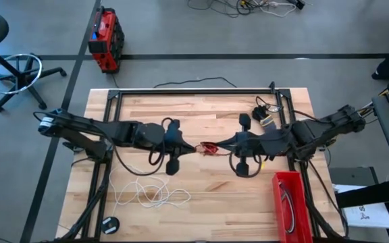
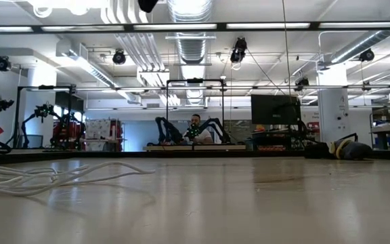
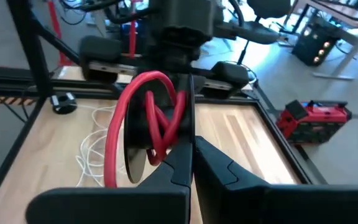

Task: Coil cords
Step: Coil the red wire onto the spool

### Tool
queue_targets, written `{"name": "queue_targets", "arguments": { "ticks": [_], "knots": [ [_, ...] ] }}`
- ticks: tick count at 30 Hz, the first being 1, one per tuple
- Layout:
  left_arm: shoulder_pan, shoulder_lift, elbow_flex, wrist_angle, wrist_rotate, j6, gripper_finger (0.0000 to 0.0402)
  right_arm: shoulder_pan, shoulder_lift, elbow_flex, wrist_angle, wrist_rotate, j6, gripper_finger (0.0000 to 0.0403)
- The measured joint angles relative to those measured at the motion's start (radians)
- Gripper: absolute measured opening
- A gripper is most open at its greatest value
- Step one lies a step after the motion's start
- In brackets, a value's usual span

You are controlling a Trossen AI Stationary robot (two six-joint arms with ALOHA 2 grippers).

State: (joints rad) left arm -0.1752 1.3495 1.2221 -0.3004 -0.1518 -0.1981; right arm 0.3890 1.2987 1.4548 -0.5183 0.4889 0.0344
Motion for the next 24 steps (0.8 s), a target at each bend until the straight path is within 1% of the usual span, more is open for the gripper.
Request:
{"name": "queue_targets", "arguments": {
  "ticks": [6, 16, 20, 24],
  "knots": [
    [0.000, -0.039, -0.001, -0.157, -0.097, -0.060, 0.0000, 0.064, -0.029, 0.000, 0.006, 0.000, -0.040, 0.0000],
    [0.000, -0.049, -0.002, -0.295, -0.127, -0.146, 0.0000, 0.150, -0.083, 0.000, 0.046, 0.017, -0.083, 0.0000],
    [0.000, -0.048, -0.002, -0.346, -0.128, -0.183, 0.0000, 0.177, -0.103, 0.000, 0.025, 0.109, -0.102, 0.0000],
    [0.000, -0.059, -0.002, -0.392, -0.130, -0.219, 0.0000, 0.188, -0.117, 0.000, -0.066, 0.199, -0.077, 0.0000]
  ]
}}
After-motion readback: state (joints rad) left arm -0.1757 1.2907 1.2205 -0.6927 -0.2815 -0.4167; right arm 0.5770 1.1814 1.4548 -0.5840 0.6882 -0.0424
